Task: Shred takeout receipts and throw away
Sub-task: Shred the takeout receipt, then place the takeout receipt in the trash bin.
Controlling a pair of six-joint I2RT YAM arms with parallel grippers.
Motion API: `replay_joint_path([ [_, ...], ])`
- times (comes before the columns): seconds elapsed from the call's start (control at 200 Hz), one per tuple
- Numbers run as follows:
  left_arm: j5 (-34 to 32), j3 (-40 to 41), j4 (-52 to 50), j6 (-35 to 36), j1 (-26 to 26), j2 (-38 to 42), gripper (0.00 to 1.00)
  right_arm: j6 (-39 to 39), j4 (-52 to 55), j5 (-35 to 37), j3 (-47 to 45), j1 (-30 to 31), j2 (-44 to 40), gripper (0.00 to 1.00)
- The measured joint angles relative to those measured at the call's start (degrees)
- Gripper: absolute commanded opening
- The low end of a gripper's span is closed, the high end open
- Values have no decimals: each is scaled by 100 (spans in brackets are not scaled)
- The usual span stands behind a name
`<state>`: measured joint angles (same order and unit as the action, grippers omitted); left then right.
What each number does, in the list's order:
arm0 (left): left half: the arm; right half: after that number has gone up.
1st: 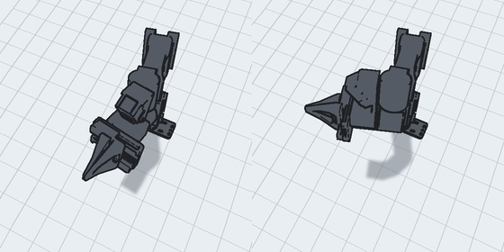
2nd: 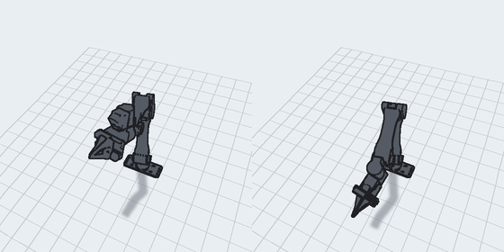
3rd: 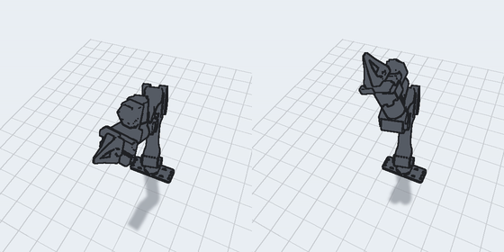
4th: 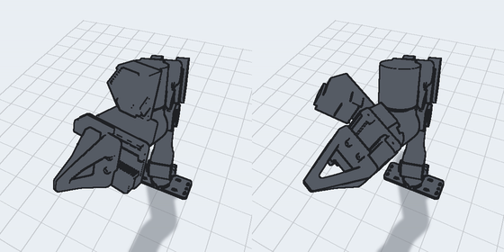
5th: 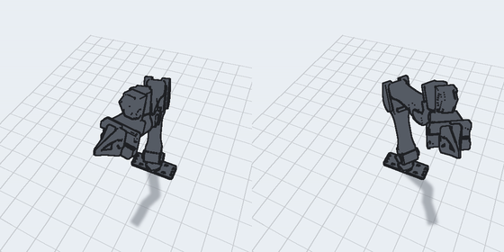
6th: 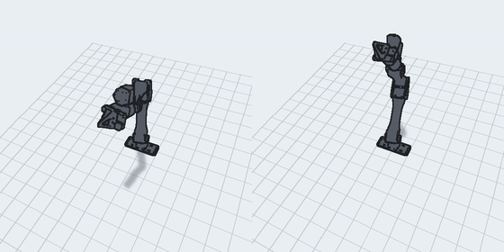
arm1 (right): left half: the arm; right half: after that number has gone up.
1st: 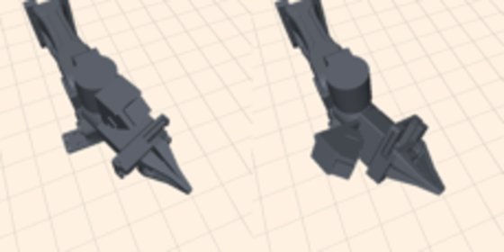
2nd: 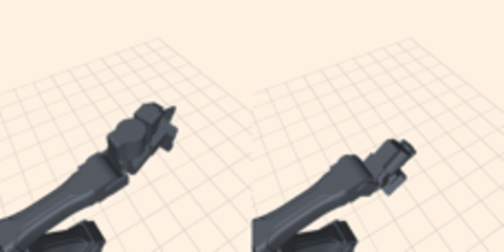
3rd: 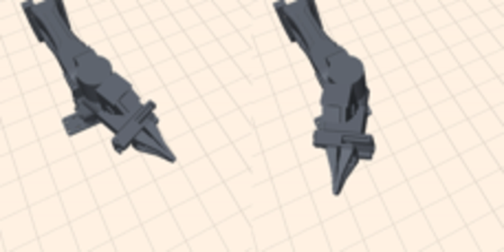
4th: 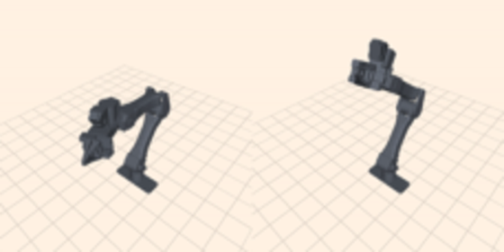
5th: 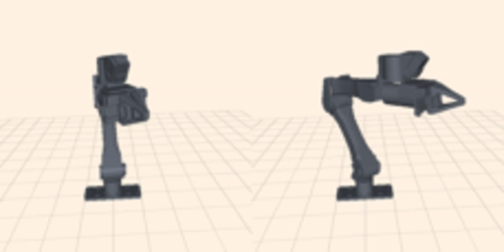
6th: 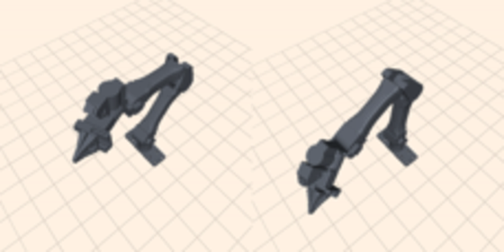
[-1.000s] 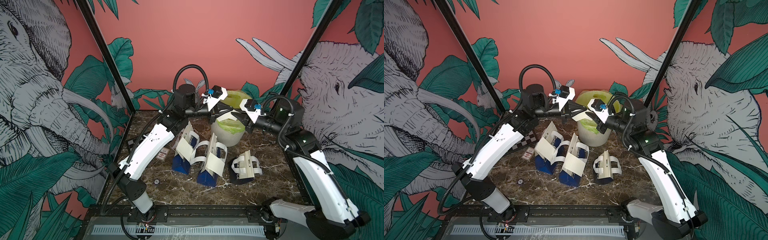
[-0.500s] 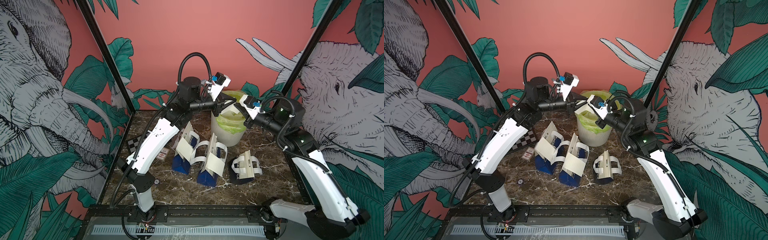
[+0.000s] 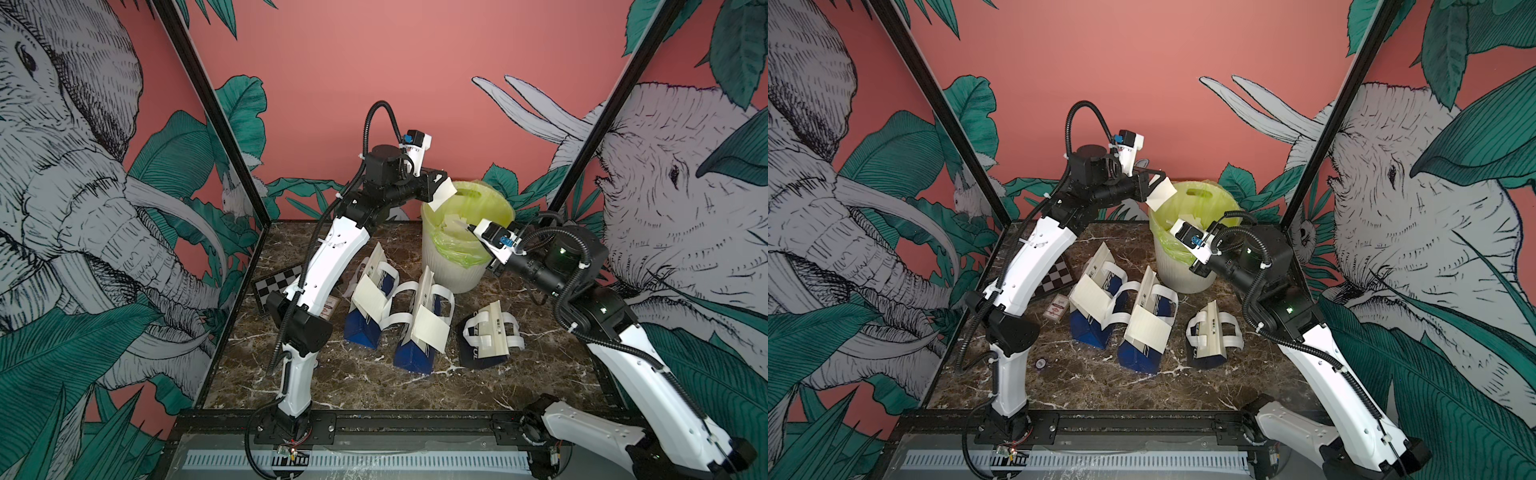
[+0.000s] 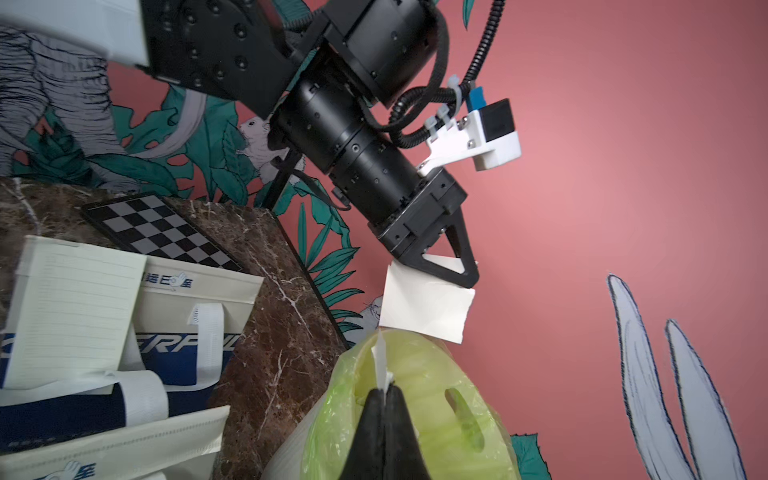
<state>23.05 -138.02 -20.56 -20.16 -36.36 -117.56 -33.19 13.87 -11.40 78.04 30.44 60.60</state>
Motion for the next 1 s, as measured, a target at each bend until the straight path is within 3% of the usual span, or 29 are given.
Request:
replay_joint_path([
  [0.135,4,0,372,28,-35,-227,0,863,-289,151,33,-649,514,0],
  [0.29,-2,-4,782,55,-46,-501,0,2081,-638,-192,44,-1523,1316,0],
  [0.47,-146,-146,890,173,-46,-892,0,2889,-745,-540,155,-1683,1930,0],
  [0.585,-225,-146,824,282,-50,-1051,25,3163,-737,-614,289,-1683,2085,39],
  [0.645,-282,-146,756,319,-50,-1093,39,3213,-748,-614,339,-1683,2105,51],
  [0.755,-352,-146,673,437,-63,-1102,51,3314,-767,-553,345,-1683,2098,55],
  [1.0,-498,-146,634,568,-129,-1091,54,3412,-752,-376,345,-1685,2094,53],
])
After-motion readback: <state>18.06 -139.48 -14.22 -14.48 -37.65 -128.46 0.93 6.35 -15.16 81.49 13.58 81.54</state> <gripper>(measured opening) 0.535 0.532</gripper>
